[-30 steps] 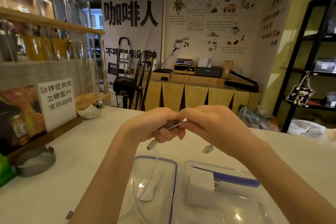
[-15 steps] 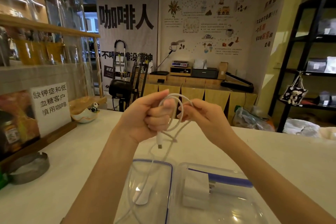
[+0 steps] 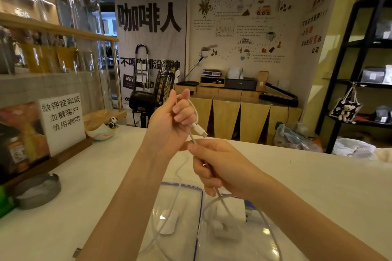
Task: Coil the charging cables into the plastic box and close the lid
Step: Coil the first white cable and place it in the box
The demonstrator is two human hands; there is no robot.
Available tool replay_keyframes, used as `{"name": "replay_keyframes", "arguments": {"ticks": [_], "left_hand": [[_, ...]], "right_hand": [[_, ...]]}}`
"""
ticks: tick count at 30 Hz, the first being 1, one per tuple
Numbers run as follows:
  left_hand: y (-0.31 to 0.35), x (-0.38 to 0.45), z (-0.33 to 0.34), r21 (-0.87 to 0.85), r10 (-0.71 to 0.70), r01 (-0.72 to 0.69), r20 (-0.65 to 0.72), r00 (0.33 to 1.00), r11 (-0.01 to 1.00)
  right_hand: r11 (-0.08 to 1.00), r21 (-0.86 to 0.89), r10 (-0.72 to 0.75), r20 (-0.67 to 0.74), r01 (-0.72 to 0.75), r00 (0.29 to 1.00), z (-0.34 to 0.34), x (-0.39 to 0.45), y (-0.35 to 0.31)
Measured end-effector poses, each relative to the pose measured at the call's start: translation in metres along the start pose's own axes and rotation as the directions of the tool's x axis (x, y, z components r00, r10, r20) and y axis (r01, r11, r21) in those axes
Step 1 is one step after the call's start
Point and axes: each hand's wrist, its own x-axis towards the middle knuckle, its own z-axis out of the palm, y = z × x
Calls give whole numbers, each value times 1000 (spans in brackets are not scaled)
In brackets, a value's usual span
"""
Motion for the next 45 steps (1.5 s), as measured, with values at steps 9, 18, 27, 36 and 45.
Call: {"name": "replay_keyframes", "arguments": {"ticks": [9,18,27,36,45], "left_hand": [[-13,-4,3,951,207,-124,66,976,283],[-14,-10,2,942,-567,294,-157,809,159],[14,-7,-4,428,-698,552,415,583,716],[-2,-4,7,-303,-152,239,283,947,923],[-14,-3,4,779,299,-199,16,954,595]], "right_hand": [[690,-724,-115,-122,-8,986,-9,-19,-19],[-84,-993,-392,108,82,913,-38,-30,-50],[79,-962,-698,134,262,703,-61,-11,-13],[730,-670,-271,-97,139,958,-32,-2,10],[700,-711,-146,-61,59,987,-19,-18,-4]]}}
